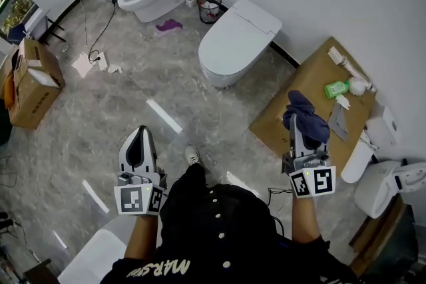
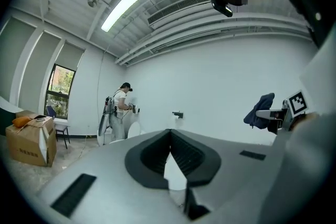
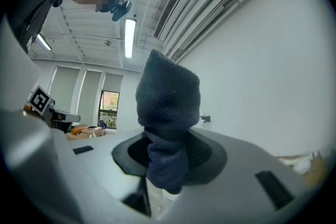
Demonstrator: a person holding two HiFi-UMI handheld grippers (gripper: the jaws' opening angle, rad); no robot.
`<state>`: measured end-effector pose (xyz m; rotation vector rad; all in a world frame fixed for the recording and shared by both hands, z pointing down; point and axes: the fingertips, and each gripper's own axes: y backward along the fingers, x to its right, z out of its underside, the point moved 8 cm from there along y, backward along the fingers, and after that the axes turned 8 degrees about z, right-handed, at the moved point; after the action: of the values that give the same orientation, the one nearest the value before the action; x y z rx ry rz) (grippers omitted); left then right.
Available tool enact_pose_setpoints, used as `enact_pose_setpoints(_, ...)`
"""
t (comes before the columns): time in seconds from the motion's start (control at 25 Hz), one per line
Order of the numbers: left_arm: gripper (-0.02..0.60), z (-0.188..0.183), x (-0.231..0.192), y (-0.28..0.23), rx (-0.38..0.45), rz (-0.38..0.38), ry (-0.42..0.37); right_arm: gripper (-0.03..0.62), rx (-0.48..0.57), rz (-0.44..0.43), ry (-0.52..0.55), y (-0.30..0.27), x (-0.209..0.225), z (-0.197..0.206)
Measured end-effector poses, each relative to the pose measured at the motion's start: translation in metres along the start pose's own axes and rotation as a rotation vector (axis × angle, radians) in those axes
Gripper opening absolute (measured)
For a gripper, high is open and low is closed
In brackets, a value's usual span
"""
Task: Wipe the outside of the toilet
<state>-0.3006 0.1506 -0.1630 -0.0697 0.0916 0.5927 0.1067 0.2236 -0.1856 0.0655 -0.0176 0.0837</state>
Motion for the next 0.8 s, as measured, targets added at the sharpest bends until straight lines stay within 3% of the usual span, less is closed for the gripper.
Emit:
enact_pose_setpoints(0.2, 0.011, -0.007, -0.046, -0.033, -0.010, 0.023, 0.001, 0.124, -0.026, 0.013, 0.005, -0.043, -0.026, 0.008)
enact_pose_setpoints(0.4, 0.011, 0.001, -0.085, -0.057, -0.050, 0.050, 0.013, 0.124, -0.063, -0.056, 0.070, -0.085, -0.060, 0.017)
enact_pose_setpoints(0.8, 0.011, 0.014, -0.131, -0.099, -0.107, 0.064, 0.022, 0.124, -0.093, -0.018, 0.067, -0.137, -0.074, 0.034)
